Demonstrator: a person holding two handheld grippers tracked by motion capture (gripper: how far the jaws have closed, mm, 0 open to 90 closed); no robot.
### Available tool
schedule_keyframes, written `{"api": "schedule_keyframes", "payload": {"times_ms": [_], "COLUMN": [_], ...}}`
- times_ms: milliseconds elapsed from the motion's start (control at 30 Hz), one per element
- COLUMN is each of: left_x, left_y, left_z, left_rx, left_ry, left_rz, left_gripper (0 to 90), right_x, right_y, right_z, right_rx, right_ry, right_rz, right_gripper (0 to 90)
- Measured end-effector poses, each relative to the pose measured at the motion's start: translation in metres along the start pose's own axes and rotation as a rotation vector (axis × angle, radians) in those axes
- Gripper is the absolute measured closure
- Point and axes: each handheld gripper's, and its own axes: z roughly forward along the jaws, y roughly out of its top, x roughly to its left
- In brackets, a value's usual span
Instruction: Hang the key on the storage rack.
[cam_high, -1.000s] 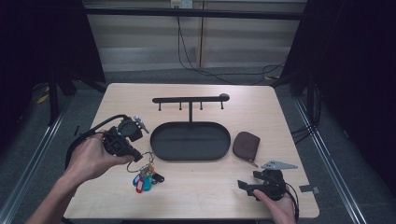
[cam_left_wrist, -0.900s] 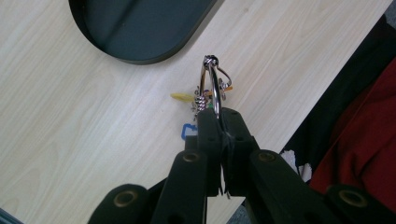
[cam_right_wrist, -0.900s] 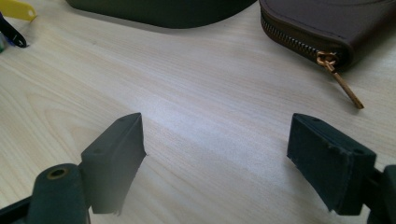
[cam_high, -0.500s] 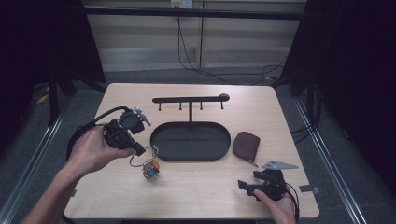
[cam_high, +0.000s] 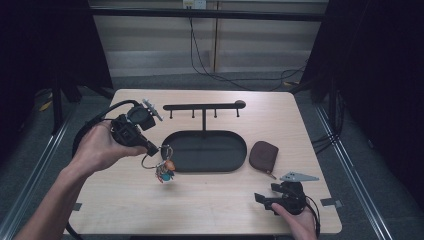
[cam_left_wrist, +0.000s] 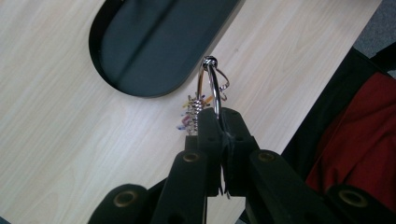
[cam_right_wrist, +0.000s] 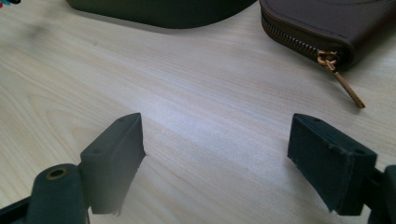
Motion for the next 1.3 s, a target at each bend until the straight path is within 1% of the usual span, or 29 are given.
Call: {"api": "schedule_keyframes", "payload": {"times_ms": [100, 233, 267, 300, 333, 367, 400, 500, 533, 600, 633, 667, 700, 733, 767, 800, 867, 967, 1000, 1033, 1067, 1100, 1133, 1167, 1200, 1300], "left_x": [0.003, 0.003, 0.002, 0.002, 0.002, 0.002, 0.002, 0.003, 0.006, 0.009, 0.009, 0.011, 0.012, 0.014, 0.016, 0.016, 0.021, 0.023, 0.025, 0.025, 0.028, 0.028, 0.029, 0.03, 0.031, 0.033], "left_y": [0.002, 0.004, 0.006, 0.007, 0.009, 0.009, 0.011, 0.013, 0.015, 0.017, 0.017, 0.018, 0.019, 0.02, 0.022, 0.022, 0.026, 0.03, 0.033, 0.034, 0.039, 0.039, 0.044, 0.046, 0.048, 0.051], "left_z": [-0.002, -0.002, -0.001, -0.001, -0.001, -0.001, -0.002, -0.002, -0.001, -0.001, -0.001, -0.002, -0.002, 0.0, 0.002, 0.002, 0.001, 0.002, 0.002, 0.002, 0.0, 0.0, -0.001, 0.0, 0.001, 0.003], "left_rx": [0.003, -0.005, 0.006, 0.004, 0.011, 0.011, 0.012, 0.013, 0.025, 0.007, 0.007, 0.011, 0.007, 0.001, 0.013, 0.013, 0.013, 0.014, 0.028, 0.028, 0.022, 0.022, 0.011, 0.01, 0.011, 0.002], "left_ry": [-0.005, 0.003, 0.0, 0.003, -0.004, -0.004, 0.005, 0.005, 0.004, -0.002, -0.002, -0.004, -0.001, 0.002, 0.0, 0.0, 0.003, 0.002, 0.002, 0.001, -0.006, -0.006, -0.006, -0.003, -0.001, 0.006], "left_rz": [0.005, 0.004, 0.011, 0.013, 0.021, 0.021, 0.013, 0.005, 0.014, 0.001, 0.001, 0.015, 0.007, 0.013, 0.015, 0.015, 0.005, -0.006, -0.008, -0.013, -0.011, -0.011, -0.022, -0.016, -0.022, -0.015], "left_gripper": [88.1, 88.1, 88.1, 88.1, 88.1, 88.0, 88.1, 88.1, 88.1, 88.1, 88.1, 88.1, 88.1, 88.0, 88.0, 88.0, 88.0, 88.1, 88.1, 88.1, 88.1, 88.1, 88.0, 88.0, 88.0, 88.1], "right_x": [0.0, 0.0, 0.0, 0.0, 0.0, 0.0, 0.0, 0.0, 0.0, 0.0, 0.0, 0.0, 0.0, 0.0, 0.0, 0.0, 0.0, 0.0, 0.0, 0.0, 0.001, 0.001, 0.001, 0.0, 0.0, 0.0], "right_y": [0.0, 0.0, 0.0, 0.0, 0.0, 0.0, 0.0, 0.0, 0.0, 0.0, 0.0, 0.0, -0.001, 0.0, -0.001, -0.001, 0.0, 0.0, -0.001, 0.0, -0.001, -0.001, -0.001, -0.001, 0.0, -0.001], "right_z": [0.0, 0.0, 0.001, 0.001, 0.0, 0.0, 0.0, 0.0, -0.001, -0.001, -0.001, -0.001, -0.001, -0.001, -0.001, -0.001, 0.0, 0.0, 0.0, 0.0, -0.001, -0.001, -0.001, -0.001, -0.001, -0.001], "right_rx": [0.001, 0.002, 0.007, 0.005, 0.006, 0.006, 0.005, 0.001, -0.001, 0.003, 0.006, 0.006, 0.006, 0.005, 0.005, 0.006, 0.004, 0.005, 0.006, 0.011, 0.006, 0.006, 0.008, 0.003, -0.002, 0.001], "right_ry": [0.0, 0.001, 0.001, 0.002, 0.002, 0.002, 0.0, 0.005, 0.004, -0.001, -0.001, -0.001, 0.003, 0.002, 0.004, 0.004, 0.006, 0.005, 0.008, 0.008, 0.009, 0.009, 0.009, 0.008, 0.008, 0.014], "right_rz": [0.001, 0.001, 0.003, 0.0, 0.003, 0.003, 0.004, 0.0, -0.001, -0.001, -0.002, -0.002, 0.0, -0.001, 0.001, 0.002, 0.0, 0.001, 0.003, 0.006, 0.003, 0.003, 0.005, 0.002, 0.002, 0.004], "right_gripper": [18.4, 18.5, 18.4, 18.4, 18.4, 18.4, 18.4, 18.4, 18.4, 18.4, 18.4, 18.4, 18.4, 18.5, 18.4, 18.4, 18.4, 18.4, 18.4, 18.4, 18.4, 18.4, 18.4, 18.5, 18.5, 18.4]}}
